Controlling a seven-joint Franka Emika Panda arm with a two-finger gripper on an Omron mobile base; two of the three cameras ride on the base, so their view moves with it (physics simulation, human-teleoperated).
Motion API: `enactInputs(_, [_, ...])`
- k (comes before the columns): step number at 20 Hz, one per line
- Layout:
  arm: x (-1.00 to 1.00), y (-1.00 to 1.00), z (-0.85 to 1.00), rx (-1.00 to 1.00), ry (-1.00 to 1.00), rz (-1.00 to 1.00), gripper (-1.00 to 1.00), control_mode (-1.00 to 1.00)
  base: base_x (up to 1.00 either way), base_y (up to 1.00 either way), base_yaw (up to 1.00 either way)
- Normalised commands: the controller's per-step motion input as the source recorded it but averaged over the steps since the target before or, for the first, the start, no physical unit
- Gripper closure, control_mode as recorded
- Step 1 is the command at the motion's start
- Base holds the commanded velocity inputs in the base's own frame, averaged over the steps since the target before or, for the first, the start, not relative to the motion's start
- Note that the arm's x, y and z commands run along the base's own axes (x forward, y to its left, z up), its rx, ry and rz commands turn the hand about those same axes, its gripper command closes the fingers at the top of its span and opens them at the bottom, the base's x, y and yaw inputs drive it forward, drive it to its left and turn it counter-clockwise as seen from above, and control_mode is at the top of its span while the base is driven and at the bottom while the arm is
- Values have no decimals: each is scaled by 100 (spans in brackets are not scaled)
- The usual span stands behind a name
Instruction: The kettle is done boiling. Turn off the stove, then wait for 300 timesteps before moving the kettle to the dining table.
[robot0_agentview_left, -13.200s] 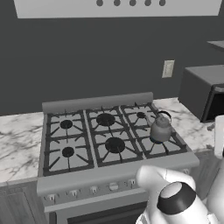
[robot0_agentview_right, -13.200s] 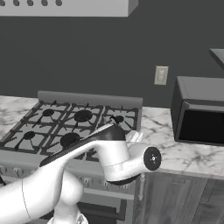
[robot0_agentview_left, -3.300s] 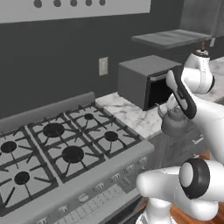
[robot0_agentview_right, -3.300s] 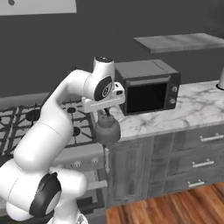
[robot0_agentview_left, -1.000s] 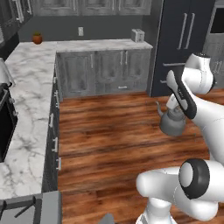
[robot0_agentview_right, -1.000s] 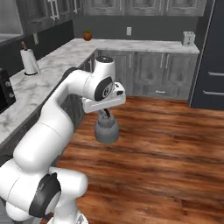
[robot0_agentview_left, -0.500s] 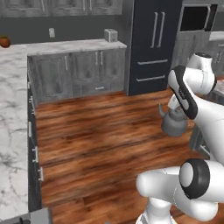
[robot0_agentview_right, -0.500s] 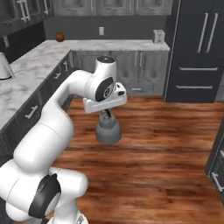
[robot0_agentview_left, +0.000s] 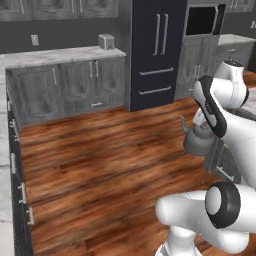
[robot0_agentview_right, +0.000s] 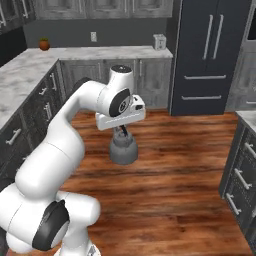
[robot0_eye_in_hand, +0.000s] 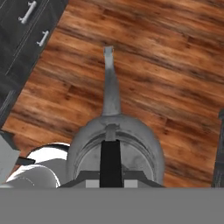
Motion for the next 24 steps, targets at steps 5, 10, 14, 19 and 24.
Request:
enactInputs(5, [0,0,0,0,0,0,100,100,72,-11,-18])
enactInputs(10, [0,0,0,0,0,0,100,100,73,-11,-19])
enactInputs(14, [0,0,0,0,0,0,100,100,74,-11,-19])
enactInputs(19, [0,0,0,0,0,0,100,100,68,-11,-22])
enactInputs(24, [0,0,0,0,0,0,100,100,68,-7,-26])
